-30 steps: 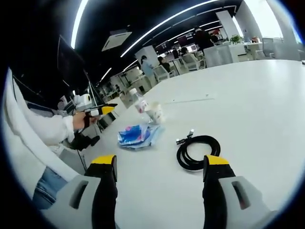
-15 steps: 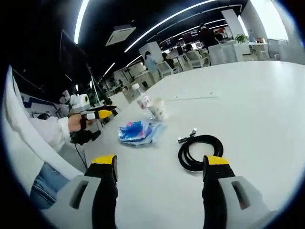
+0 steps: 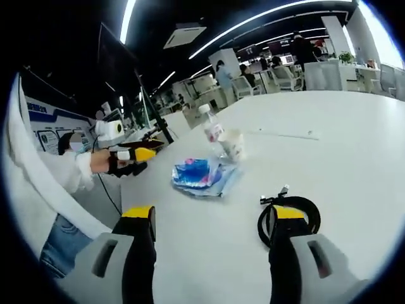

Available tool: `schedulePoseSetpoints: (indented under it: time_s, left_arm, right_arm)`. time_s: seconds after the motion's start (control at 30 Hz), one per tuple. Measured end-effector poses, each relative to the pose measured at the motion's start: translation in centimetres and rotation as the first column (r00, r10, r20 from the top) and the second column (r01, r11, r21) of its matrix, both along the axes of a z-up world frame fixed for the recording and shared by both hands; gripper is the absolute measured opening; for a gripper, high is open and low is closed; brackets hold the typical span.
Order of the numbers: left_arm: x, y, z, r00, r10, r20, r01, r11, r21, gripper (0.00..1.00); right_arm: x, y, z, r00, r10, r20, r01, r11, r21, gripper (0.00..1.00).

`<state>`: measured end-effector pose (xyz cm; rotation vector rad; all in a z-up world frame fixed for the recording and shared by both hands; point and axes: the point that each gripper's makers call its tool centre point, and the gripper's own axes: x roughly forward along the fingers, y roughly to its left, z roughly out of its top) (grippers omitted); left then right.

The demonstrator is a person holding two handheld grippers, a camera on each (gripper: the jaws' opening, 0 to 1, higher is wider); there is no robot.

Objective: Arrange the tabletop items into an orderly group along one side of the table until the central work area is clear of visible clutter.

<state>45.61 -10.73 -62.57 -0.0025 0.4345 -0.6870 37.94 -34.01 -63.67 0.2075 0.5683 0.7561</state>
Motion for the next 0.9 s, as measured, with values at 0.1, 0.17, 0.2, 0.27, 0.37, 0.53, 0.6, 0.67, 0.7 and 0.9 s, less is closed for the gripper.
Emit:
schedulePoseSetpoints:
  time_s: [0.1, 0.17, 0.2, 0.27, 0.37, 0.53, 0.6, 0.67, 0.7, 0.9]
  left_arm:
    - [-0.3, 0.6, -0.3, 0.999, 0.032, -0.018, -0.033, 0.999, -0.015, 0.67]
    - [-0.4, 1.1, -0.2, 0.998, 0.066, -0.022, -0.067, 0.997, -0.042, 0.66]
    - [-0.5, 1.3, -0.1, 0.997, 0.074, -0.019, -0.075, 0.996, -0.051, 0.66]
    - [-0.7, 1.8, 0.0, 0.995, 0.096, -0.026, -0.097, 0.993, -0.070, 0.66]
    - [-1.0, 2.4, -0.3, 0.993, 0.117, -0.035, -0.119, 0.990, -0.078, 0.65]
    - [-1.5, 3.2, -1.0, 0.990, 0.134, -0.051, -0.137, 0.988, -0.076, 0.64]
    - [-1.6, 3.1, -1.1, 0.990, 0.134, -0.053, -0.137, 0.988, -0.072, 0.64]
    - [-1.8, 3.1, -1.2, 0.990, 0.130, -0.055, -0.133, 0.989, -0.063, 0.64]
    - [-1.9, 2.9, -1.2, 0.990, 0.129, -0.056, -0.132, 0.989, -0.060, 0.63]
    - [-2.0, 2.9, -1.6, 0.989, 0.132, -0.069, -0.136, 0.989, -0.059, 0.62]
  right_arm:
    - [0.2, 0.8, 0.0, 1.000, 0.022, 0.003, -0.022, 1.000, -0.001, 0.72]
    - [0.2, 1.4, -0.1, 0.999, 0.040, 0.001, -0.040, 0.999, -0.008, 0.72]
    - [0.2, 1.7, -0.1, 0.999, 0.049, 0.003, -0.049, 0.999, -0.012, 0.72]
    - [0.3, 2.0, -0.1, 0.998, 0.056, 0.003, -0.056, 0.998, -0.011, 0.72]
    - [0.5, 2.7, 0.1, 0.998, 0.068, 0.006, -0.068, 0.998, -0.009, 0.72]
    - [0.9, 3.4, 0.3, 0.996, 0.084, 0.009, -0.084, 0.996, -0.012, 0.71]
    - [1.0, 3.5, 0.4, 0.996, 0.086, 0.010, -0.086, 0.996, -0.013, 0.71]
    - [1.1, 3.5, 0.4, 0.996, 0.087, 0.010, -0.087, 0.996, -0.015, 0.70]
    - [1.2, 3.6, 0.4, 0.996, 0.088, 0.009, -0.088, 0.996, -0.015, 0.70]
    - [1.6, 3.8, 0.4, 0.996, 0.089, 0.005, -0.089, 0.996, -0.012, 0.69]
